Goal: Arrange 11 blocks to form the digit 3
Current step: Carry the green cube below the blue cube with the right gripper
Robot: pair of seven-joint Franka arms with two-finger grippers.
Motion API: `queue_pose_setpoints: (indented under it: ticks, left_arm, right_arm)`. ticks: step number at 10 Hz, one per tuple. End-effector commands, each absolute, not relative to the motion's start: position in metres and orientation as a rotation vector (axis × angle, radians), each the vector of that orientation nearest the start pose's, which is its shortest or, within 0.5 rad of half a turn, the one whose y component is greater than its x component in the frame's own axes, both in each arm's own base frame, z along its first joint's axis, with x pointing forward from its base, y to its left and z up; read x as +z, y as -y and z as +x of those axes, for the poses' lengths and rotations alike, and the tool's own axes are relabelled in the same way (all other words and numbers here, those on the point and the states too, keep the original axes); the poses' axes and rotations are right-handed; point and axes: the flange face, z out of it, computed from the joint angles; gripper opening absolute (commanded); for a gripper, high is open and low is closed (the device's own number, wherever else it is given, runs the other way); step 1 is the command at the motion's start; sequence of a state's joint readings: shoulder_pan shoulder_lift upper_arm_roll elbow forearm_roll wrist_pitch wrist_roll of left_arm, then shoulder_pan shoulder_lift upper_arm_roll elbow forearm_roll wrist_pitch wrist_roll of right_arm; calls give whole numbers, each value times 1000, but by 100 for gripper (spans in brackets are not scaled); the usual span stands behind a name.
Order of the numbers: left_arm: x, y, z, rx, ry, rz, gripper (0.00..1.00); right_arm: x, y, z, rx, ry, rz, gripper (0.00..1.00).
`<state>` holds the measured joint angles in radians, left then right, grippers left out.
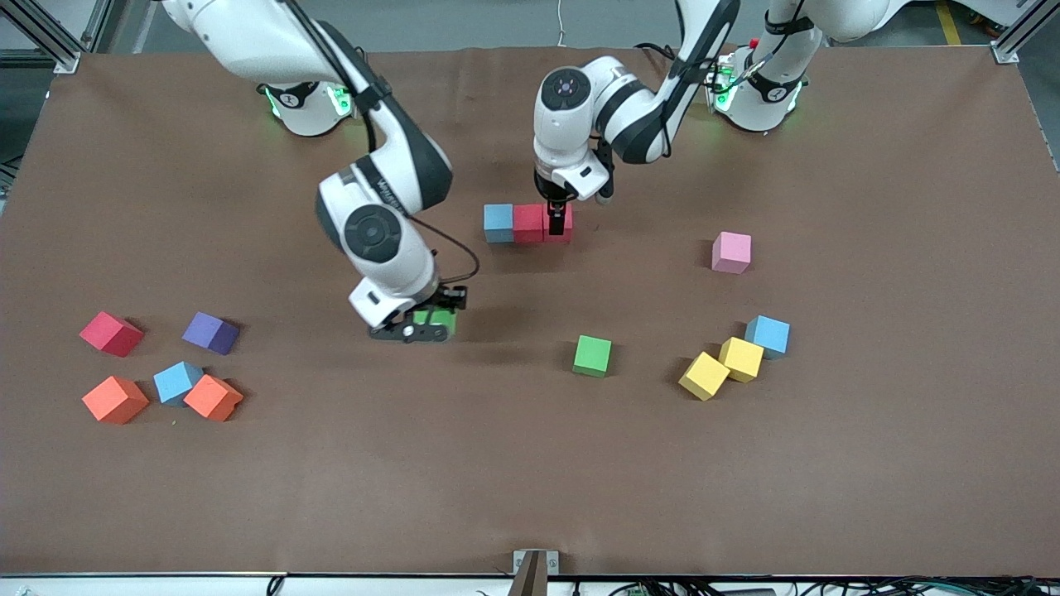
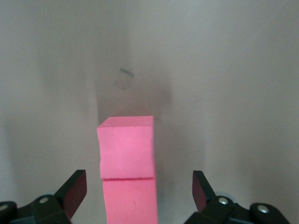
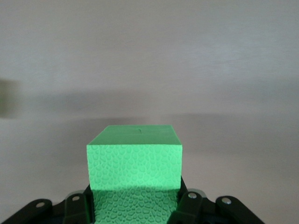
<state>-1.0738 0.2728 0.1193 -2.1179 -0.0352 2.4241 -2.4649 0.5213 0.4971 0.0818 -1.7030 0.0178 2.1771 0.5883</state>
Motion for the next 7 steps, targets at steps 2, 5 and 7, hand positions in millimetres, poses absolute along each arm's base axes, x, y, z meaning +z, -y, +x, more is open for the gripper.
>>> queue_pose_setpoints:
  ticks: [2,5,7]
  left_arm:
    - [323,410,390,-59,2132,-2331,100]
    - [321,310,476,-69,2112,-2343,100]
    - [298,253,516,-68,2048,-2368,100]
  right_arm:
    - [263,-408,518,27,-43,-3088,0]
    - [240,-426,477,56,-51,-3106,0]
    - [233,-433,460,78,-73,-3120,0]
